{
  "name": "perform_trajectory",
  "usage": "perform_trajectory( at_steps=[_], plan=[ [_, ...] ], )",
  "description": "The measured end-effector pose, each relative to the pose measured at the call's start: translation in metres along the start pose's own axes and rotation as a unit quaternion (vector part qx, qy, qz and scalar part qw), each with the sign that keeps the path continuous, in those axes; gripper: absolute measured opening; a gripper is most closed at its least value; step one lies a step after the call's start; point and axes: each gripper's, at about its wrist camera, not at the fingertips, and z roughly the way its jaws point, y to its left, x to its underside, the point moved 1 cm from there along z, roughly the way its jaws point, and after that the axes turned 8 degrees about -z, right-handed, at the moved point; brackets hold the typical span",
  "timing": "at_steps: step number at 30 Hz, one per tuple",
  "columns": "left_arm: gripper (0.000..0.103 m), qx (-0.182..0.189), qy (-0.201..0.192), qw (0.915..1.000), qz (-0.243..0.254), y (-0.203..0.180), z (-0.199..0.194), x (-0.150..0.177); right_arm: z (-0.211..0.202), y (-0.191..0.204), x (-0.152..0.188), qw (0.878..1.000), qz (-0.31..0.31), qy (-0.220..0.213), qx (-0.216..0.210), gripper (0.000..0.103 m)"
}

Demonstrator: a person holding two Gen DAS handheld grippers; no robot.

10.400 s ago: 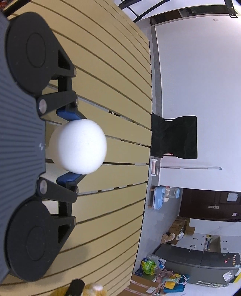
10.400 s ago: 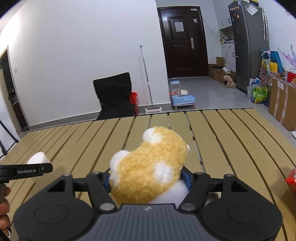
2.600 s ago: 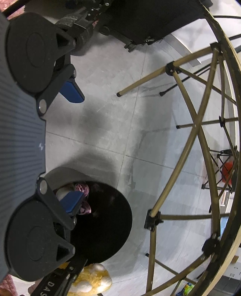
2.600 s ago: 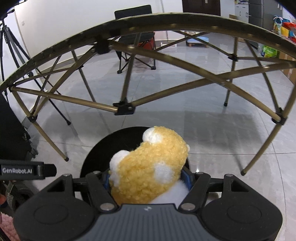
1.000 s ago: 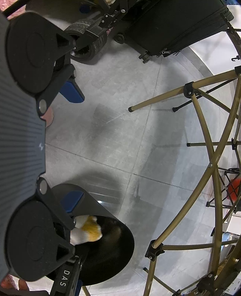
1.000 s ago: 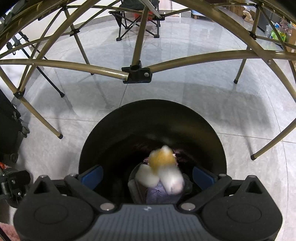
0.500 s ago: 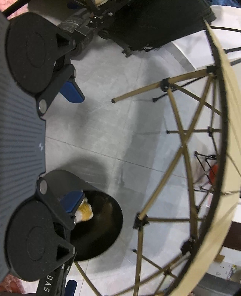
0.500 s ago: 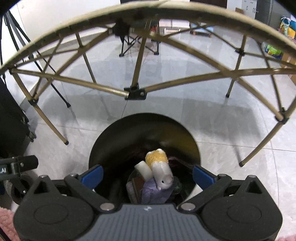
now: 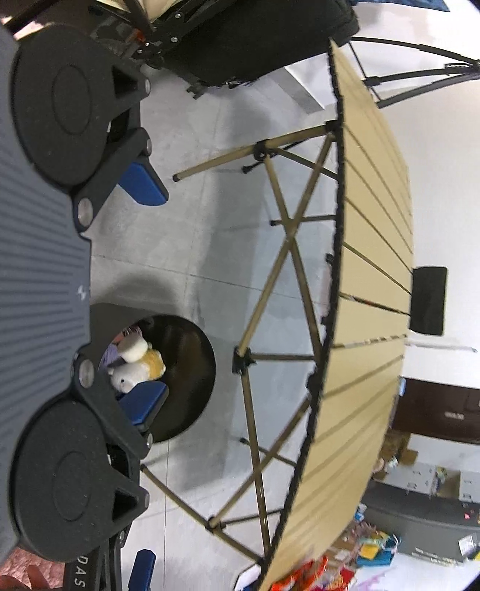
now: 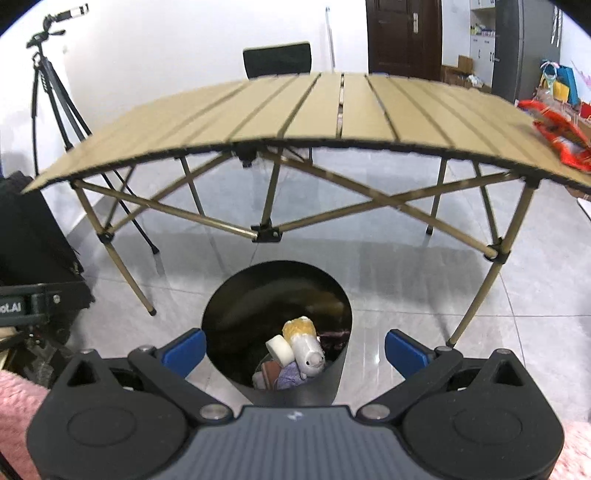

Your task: Collect trash

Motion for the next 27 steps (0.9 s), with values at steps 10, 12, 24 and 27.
perform_trajectory(
  at_steps=[10,12,24,27],
  plan=[
    [0.103,0.030,-0.029,0.9988,0.025,-0.010,-0.060,0.020,-0.080,-0.002,0.017,0.999,-0.005,-0.049,-0.002,0.103],
    [0.103,0.033,-0.033,0.9985,0.027,-0.011,-0.070,0.025,-0.092,-0.002,0.020,0.998,-0.007,-0.058,-0.001,0.103],
    [0.103,0.045,-0.052,0.9970,0.037,-0.013,-0.111,0.046,-0.146,-0.004,0.041,0.996,-0.008,-0.089,0.001,0.103],
    [0.103,0.045,-0.054,0.9967,0.040,-0.014,-0.115,0.049,-0.149,-0.004,0.044,0.996,-0.007,-0.092,0.000,0.103]
  ],
)
